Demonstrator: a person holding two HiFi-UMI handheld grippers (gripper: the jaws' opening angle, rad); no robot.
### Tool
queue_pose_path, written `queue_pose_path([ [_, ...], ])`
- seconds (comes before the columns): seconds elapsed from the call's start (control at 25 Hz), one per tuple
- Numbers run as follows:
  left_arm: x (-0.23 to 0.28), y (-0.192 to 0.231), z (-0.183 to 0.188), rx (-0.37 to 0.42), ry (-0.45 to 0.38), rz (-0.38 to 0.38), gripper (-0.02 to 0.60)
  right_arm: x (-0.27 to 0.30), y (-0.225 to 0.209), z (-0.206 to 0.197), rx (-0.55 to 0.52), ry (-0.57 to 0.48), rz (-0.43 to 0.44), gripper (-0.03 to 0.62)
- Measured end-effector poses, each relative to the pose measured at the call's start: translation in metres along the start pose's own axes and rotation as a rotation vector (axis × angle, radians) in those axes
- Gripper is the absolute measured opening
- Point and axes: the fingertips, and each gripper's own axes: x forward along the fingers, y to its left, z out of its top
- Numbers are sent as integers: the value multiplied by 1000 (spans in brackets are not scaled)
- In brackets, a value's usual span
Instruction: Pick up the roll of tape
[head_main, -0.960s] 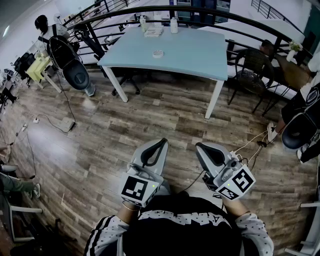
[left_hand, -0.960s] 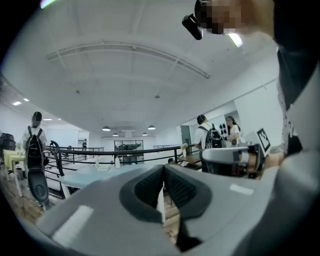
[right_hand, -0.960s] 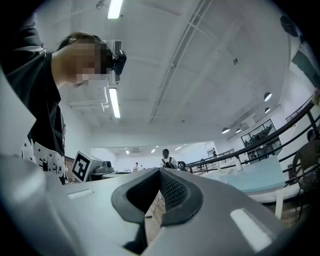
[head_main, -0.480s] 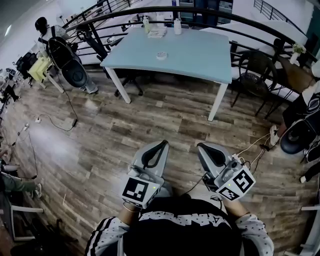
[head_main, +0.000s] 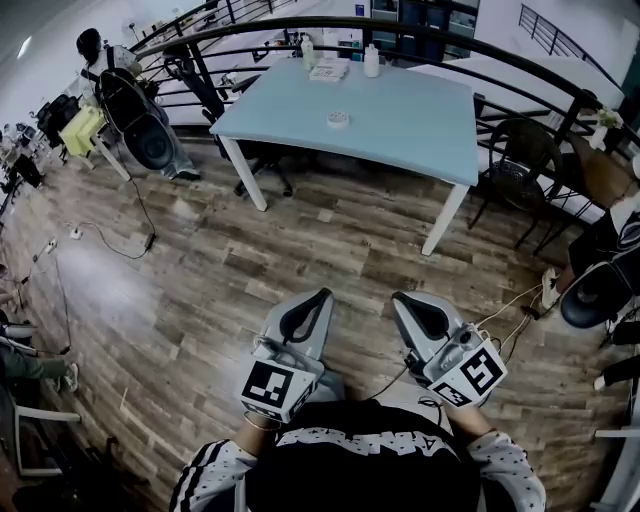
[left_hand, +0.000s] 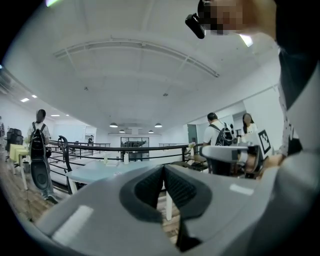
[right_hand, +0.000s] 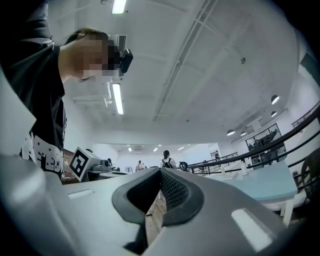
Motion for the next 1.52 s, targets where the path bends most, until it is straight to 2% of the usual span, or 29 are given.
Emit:
queue_pose_path([
  [0.44, 24, 61, -8, -28, 12, -7, 0, 64, -11, -17, -13, 50, 43, -6],
  [0.6, 27, 81, -7, -31, 8, -1, 0, 84, -23, -16, 44, 29, 12, -6],
  [1.08, 39, 154, -10, -38, -9, 19, 0, 152, -37, -27, 0, 48, 7, -8],
  [1.52, 42, 217, -17, -37, 0, -1, 0, 207, -47, -40, 25, 54, -73, -6],
])
